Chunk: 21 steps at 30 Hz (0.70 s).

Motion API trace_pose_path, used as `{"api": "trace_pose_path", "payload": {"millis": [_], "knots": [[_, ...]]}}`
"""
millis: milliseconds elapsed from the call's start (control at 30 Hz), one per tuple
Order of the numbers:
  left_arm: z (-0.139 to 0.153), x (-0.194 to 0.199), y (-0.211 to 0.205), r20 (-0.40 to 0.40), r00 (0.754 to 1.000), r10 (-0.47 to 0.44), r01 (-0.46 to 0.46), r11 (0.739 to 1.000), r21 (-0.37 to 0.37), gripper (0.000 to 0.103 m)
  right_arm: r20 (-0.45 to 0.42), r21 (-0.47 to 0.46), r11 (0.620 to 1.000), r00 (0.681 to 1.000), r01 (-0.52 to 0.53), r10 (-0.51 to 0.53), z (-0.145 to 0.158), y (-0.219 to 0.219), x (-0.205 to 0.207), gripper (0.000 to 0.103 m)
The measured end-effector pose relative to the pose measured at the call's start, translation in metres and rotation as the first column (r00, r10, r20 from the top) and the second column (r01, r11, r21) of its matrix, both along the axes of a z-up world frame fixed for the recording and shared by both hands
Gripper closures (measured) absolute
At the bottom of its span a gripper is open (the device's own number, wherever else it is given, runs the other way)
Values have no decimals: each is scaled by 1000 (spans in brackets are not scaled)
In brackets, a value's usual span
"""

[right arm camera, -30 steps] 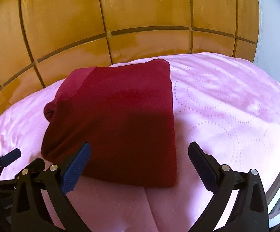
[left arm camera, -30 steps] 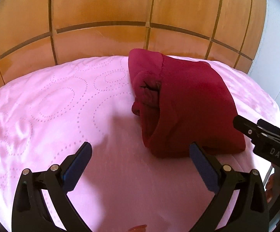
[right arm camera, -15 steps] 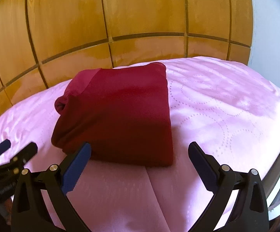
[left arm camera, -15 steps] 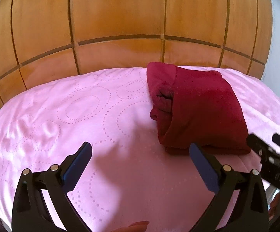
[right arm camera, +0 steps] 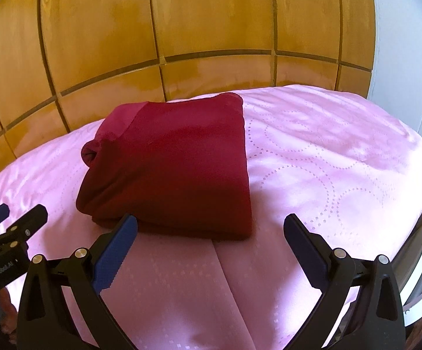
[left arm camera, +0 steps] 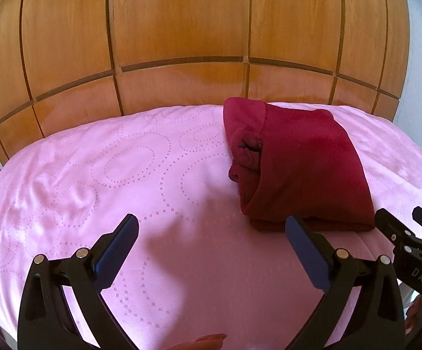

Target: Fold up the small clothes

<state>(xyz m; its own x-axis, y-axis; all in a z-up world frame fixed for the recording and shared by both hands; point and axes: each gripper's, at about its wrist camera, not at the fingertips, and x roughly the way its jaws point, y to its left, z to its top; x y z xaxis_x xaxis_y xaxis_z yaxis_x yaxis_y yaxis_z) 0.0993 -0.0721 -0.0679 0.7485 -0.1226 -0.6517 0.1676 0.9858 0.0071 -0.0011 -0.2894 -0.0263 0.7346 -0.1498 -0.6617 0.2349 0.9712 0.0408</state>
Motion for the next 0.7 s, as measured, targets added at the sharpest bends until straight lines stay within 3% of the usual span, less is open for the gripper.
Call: {"api": "trace_pose_path", "payload": {"millis": [700], "knots": [[-5, -1, 0, -21, 1000, -6, 6, 1000, -3, 2, -9, 3, 1000, 1000, 3, -3, 0, -3, 0, 4]]}}
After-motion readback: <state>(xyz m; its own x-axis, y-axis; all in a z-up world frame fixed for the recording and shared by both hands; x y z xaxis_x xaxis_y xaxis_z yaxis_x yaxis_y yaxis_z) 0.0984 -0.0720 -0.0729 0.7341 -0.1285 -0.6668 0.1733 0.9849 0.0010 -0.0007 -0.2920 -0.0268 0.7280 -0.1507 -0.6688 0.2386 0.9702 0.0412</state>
